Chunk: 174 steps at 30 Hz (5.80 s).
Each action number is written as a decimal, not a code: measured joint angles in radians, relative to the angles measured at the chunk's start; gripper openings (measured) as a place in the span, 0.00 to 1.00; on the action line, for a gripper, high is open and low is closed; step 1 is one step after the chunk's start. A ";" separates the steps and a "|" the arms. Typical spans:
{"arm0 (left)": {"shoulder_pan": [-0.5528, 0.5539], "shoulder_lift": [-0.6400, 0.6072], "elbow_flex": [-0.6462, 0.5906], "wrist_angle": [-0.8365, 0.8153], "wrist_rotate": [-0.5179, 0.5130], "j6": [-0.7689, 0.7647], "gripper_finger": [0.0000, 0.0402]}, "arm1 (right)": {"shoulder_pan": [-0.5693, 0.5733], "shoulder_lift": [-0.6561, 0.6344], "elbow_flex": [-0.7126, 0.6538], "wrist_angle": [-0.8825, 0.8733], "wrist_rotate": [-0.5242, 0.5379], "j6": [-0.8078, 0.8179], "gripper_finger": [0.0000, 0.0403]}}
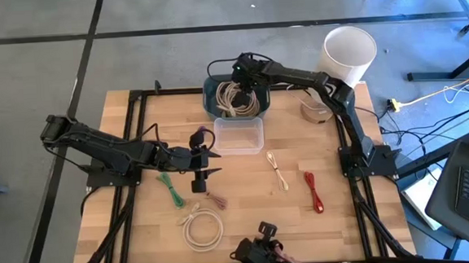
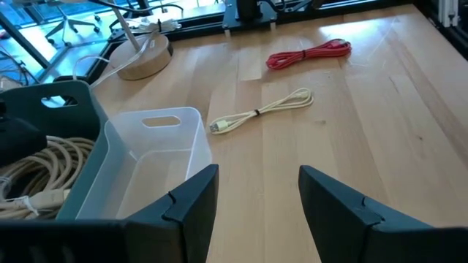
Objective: Pick & Place USB Port
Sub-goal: Put the brown HDMI cable into the blue bin
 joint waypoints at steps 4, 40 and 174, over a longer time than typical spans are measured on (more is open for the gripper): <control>0.000 0.000 0.000 0.000 0.000 0.000 0.46 | -0.001 -0.002 0.003 -0.003 -0.012 0.009 0.16; -0.048 0.000 0.000 -0.264 0.252 -0.278 0.46 | 0.536 -0.433 -0.087 -0.781 -0.064 0.440 0.32; 0.663 0.220 0.578 -0.417 0.329 0.187 0.07 | 1.165 -0.467 -0.149 -0.801 0.325 1.005 0.25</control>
